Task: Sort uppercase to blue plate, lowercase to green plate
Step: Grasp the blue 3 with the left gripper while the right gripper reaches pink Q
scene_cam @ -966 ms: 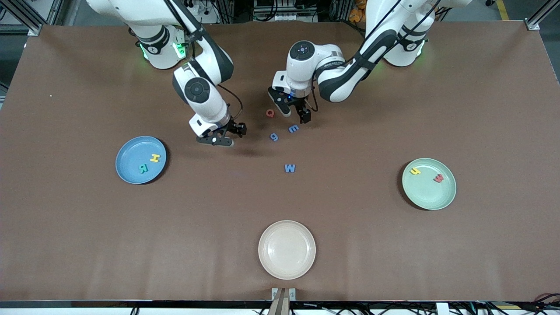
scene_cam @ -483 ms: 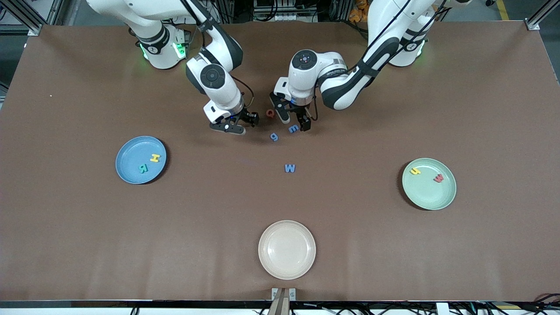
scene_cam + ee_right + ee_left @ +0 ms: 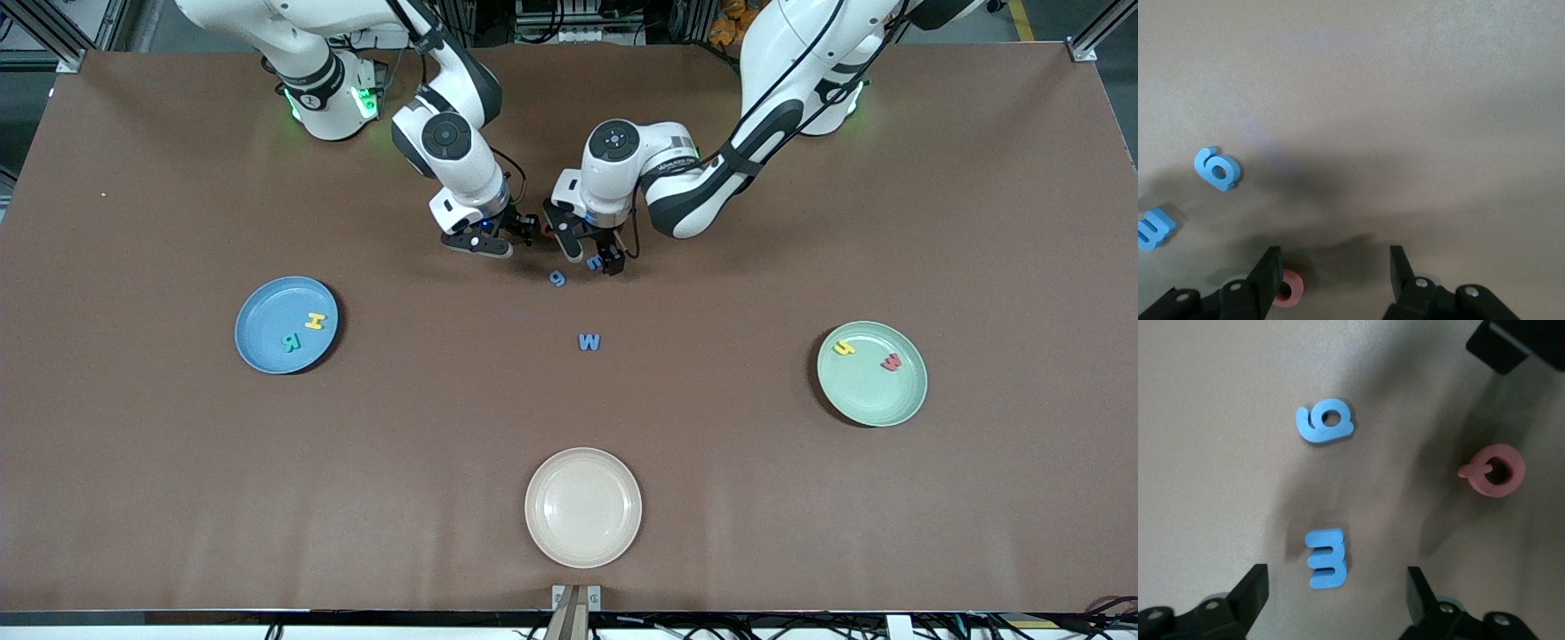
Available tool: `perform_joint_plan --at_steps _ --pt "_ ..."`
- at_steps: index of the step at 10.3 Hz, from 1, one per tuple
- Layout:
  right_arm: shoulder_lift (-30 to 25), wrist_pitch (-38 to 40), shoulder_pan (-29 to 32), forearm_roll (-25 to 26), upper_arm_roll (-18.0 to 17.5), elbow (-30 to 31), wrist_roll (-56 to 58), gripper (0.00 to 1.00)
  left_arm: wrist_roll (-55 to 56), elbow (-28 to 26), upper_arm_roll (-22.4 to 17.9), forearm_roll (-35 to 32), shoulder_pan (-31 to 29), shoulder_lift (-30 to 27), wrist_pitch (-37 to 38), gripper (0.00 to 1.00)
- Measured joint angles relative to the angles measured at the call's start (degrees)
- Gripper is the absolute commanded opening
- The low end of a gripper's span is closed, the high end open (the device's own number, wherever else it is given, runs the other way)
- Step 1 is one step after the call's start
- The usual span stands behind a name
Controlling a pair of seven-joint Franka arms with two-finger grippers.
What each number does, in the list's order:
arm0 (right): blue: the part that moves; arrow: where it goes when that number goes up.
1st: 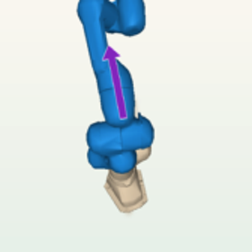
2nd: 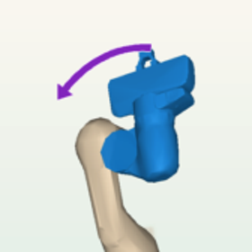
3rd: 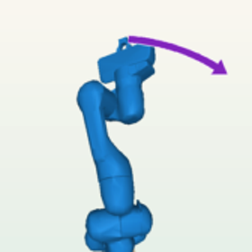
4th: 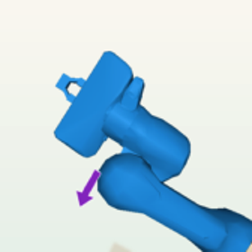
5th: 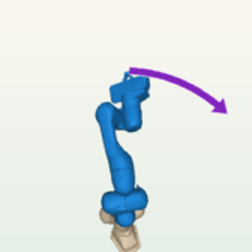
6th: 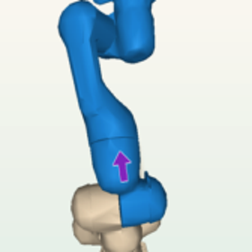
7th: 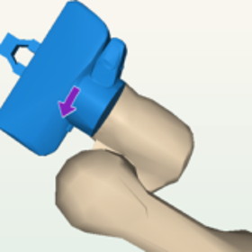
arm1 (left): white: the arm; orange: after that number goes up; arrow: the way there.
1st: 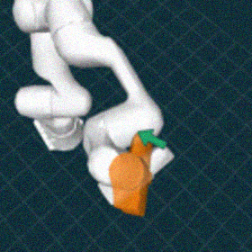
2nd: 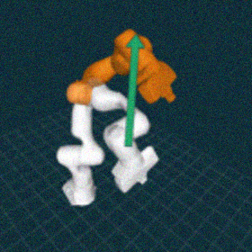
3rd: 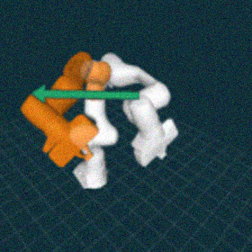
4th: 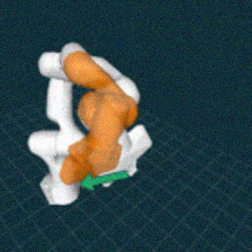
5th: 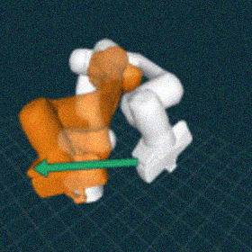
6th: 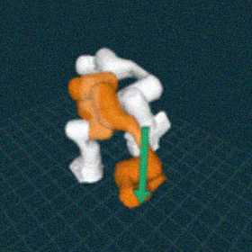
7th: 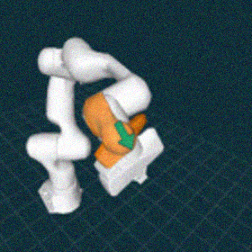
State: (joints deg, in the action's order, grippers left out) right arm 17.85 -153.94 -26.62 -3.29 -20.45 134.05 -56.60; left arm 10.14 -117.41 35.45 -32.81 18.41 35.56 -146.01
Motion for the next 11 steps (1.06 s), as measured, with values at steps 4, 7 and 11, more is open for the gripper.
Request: perform_joint_plan --at_steps 4,7,11 --pt "0.0 -0.01 0.38 6.97 0.22 1.65 -0.28 0.73 -0.09 0.89 -0.96 -1.86 0.06 0.9 0.0 0.79" --pt "0.01 -0.02 0.41 7.12 0.24 1.67 -0.31 0.73 -0.13 1.04 -1.09 -1.88 0.07 1.31 0.0 0.72" --pt "0.06 -0.06 0.4 7.27 0.24 1.67 -0.4 0.73 -0.13 1.1 -1.11 -1.89 0.09 1.88 0.0 0.22"
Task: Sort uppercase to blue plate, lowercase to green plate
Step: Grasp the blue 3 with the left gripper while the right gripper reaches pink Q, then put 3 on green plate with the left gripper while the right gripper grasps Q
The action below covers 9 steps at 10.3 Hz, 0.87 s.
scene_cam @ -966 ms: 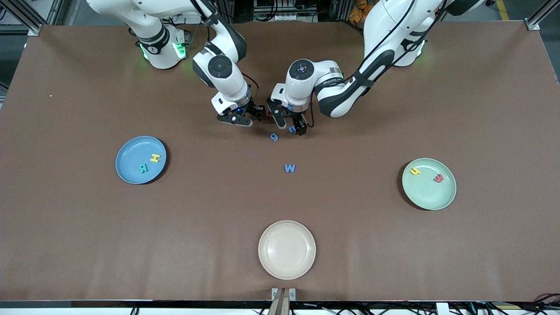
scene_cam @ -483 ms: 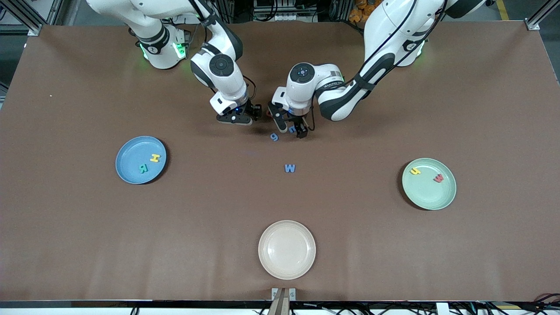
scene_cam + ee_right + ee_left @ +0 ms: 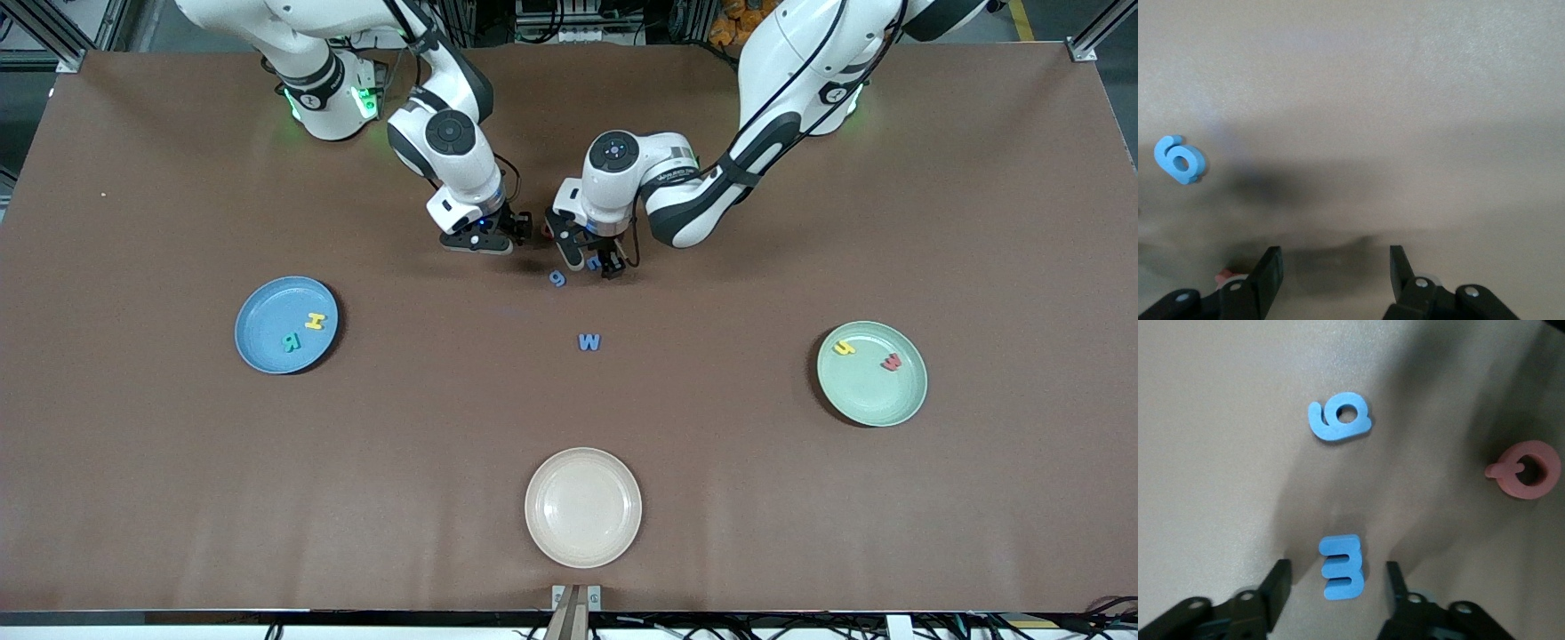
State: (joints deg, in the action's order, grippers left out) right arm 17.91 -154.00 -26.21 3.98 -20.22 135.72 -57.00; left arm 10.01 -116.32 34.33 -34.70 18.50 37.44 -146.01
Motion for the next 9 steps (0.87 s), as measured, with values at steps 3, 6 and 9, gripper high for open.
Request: perform_joint_plan --at_steps 3,6,9 --pt "0.36 -0.03 0.0 0.27 0.0 0.0 -0.07 0.73 0.0 0.57 -0.17 -0.08 -0.13 -0.01 0.03 0.0" --pt "0.61 -0.2 -0.03 0.38 0.0 -0.03 -0.34 0.73 -0.01 0.89 -0.28 -0.08 -3.78 -2.62 5.18 0.0" --pt "1.51 -0.51 -0.97 0.62 -0.26 -1.4 -4.44 0.69 -0.87 0.91 -0.16 3.84 -10.16 -10.4 11.92 0.0"
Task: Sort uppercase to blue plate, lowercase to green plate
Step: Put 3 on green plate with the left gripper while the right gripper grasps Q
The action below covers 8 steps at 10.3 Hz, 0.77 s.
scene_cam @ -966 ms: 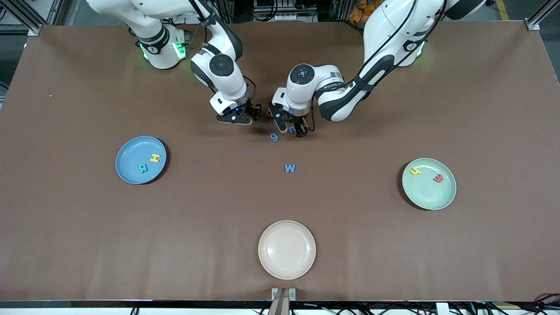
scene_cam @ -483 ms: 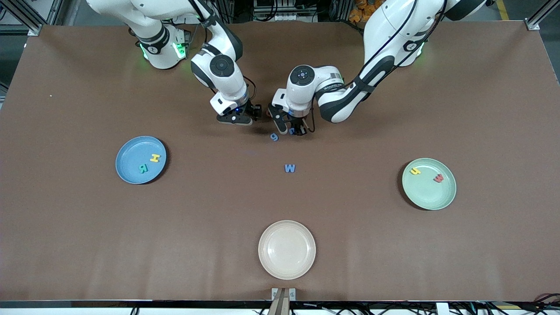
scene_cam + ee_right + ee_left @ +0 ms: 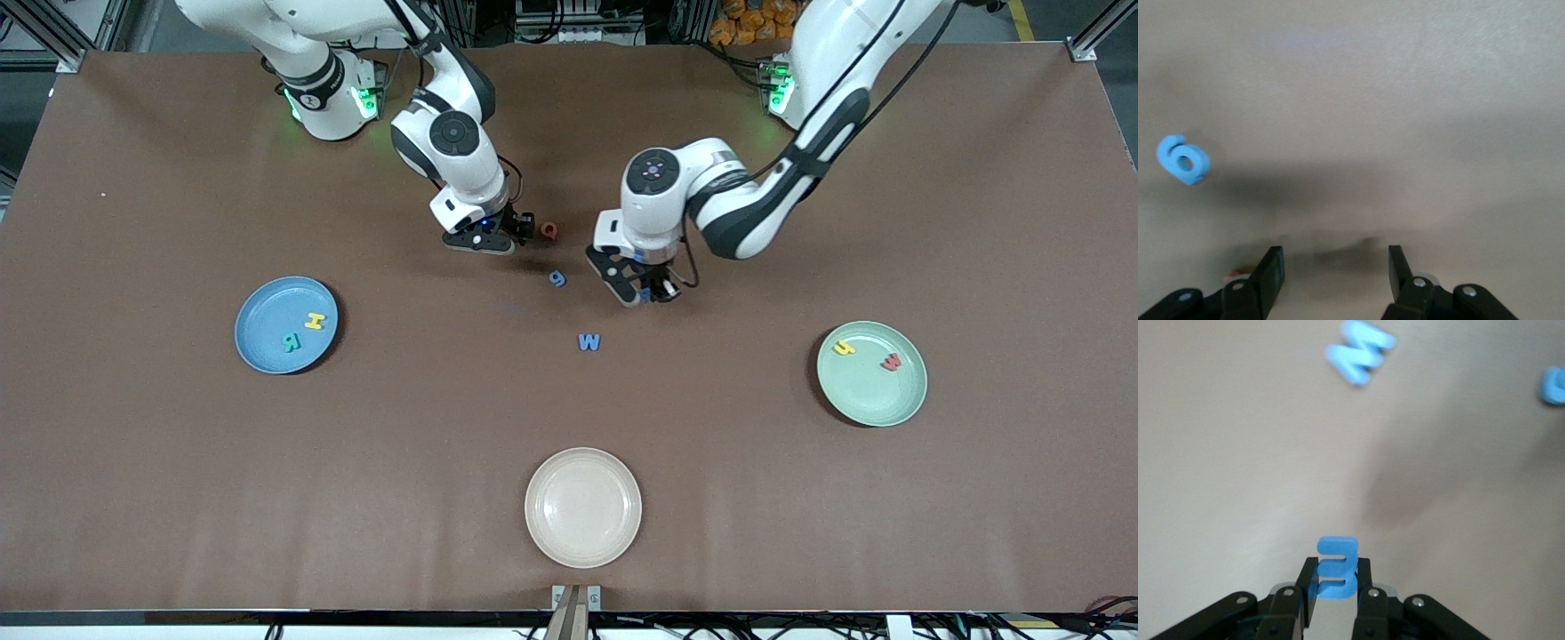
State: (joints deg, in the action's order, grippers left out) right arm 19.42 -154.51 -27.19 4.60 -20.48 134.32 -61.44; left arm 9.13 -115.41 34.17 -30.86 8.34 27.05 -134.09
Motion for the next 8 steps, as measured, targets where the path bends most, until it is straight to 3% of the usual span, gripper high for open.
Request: perform_joint_plan --at_steps 3,5,8 --pt "2.94 3.19 -1.78 2.46 -0.11 -5.15 -6.09 0.68 -5.74 -0.24 -0.06 3.31 -8.31 -4.78 5.54 0.0" --pt "5.64 8.77 -2.82 7.8 -0.18 -10.47 -12.73 0.68 -11.11 -0.51 -0.33 4.22 -15.16 -5.98 7.84 0.0" --pt "8.36 8.93 -3.09 9.34 -0.55 -12.26 -15.7 0.68 -13.91 -1.11 -5.69 4.23 -19.23 -5.92 8.11 0.0"
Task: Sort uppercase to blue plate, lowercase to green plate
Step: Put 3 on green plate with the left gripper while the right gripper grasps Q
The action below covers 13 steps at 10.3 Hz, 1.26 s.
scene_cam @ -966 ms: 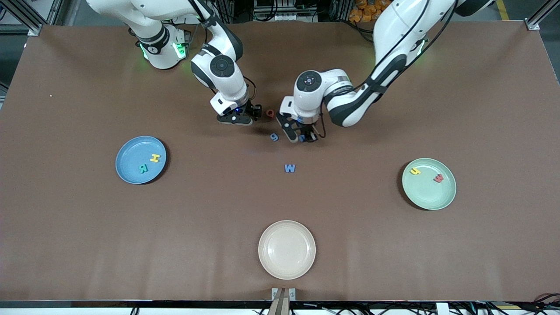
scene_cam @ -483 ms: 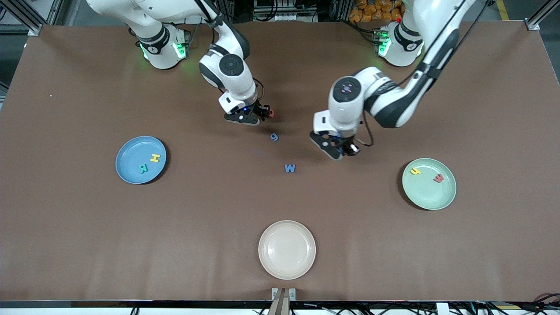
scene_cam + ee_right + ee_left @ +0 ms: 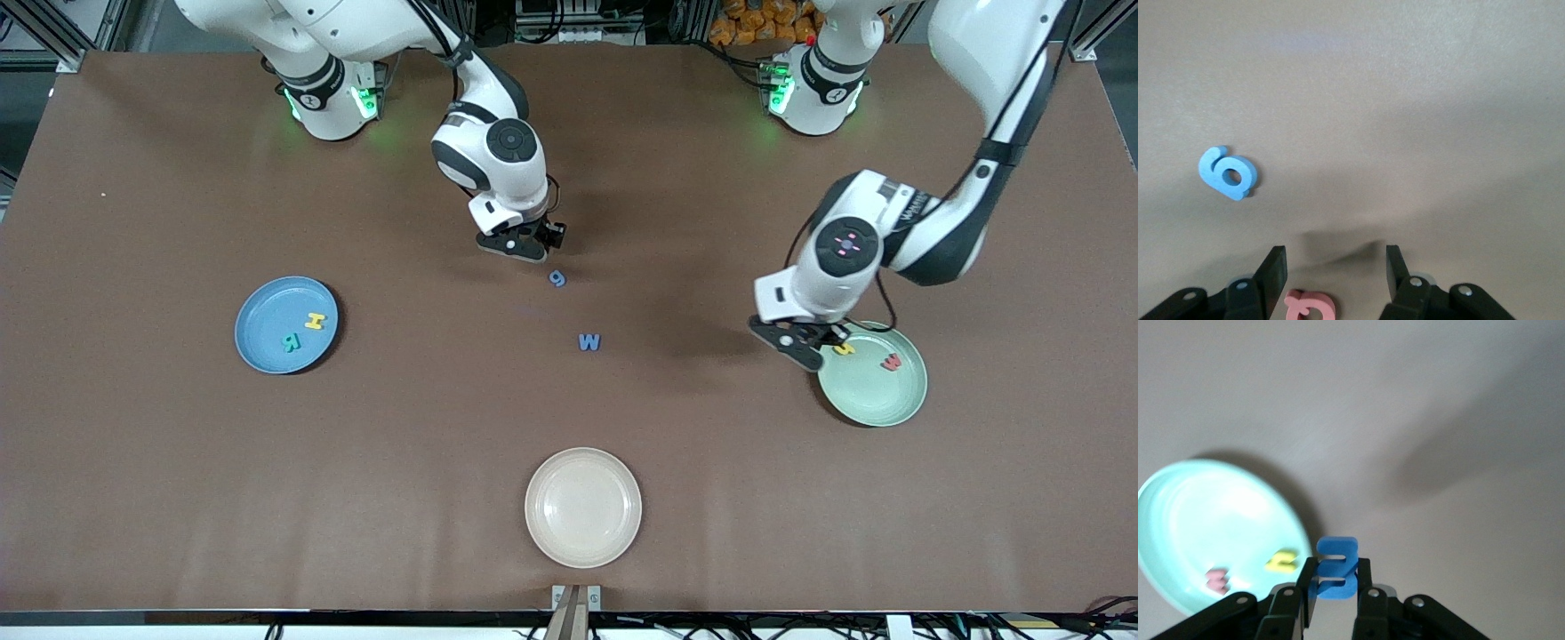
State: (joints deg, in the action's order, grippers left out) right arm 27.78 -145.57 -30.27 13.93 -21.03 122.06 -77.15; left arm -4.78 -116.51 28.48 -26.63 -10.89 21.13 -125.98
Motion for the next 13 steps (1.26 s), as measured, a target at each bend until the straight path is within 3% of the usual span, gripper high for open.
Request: perform_joint_plan --at_steps 4,6,7,11,13 --pt "1.02 -1.46 -0.1 0.01 -1.73 -0.15 -2.21 0.68 -1.53 -0.33 -7.0 0.0 -0.1 0.8 -1.35 0.0" --pt "1.26 -1.53 -0.25 0.04 -2.46 -0.14 -2.47 0.63 -2.24 -0.34 -9.62 0.0 -0.15 2.33 -3.43 0.03" --pt "1.42 -1.61 -0.41 0.11 -2.58 -0.15 -2.61 0.63 -2.24 -0.24 -10.07 0.0 -0.12 3.04 -3.92 0.13" --pt "2.1 -2.87 -1.03 0.71 -2.61 -0.12 -3.25 0.63 -2.42 1.17 -11.81 -1.22 -0.08 4.33 -4.38 1.0" --pt "2.44 -3.56 -1.09 0.92 -2.61 -0.05 -3.27 0.59 -2.42 1.43 -11.8 -1.22 0.08 4.33 -4.38 1.0"
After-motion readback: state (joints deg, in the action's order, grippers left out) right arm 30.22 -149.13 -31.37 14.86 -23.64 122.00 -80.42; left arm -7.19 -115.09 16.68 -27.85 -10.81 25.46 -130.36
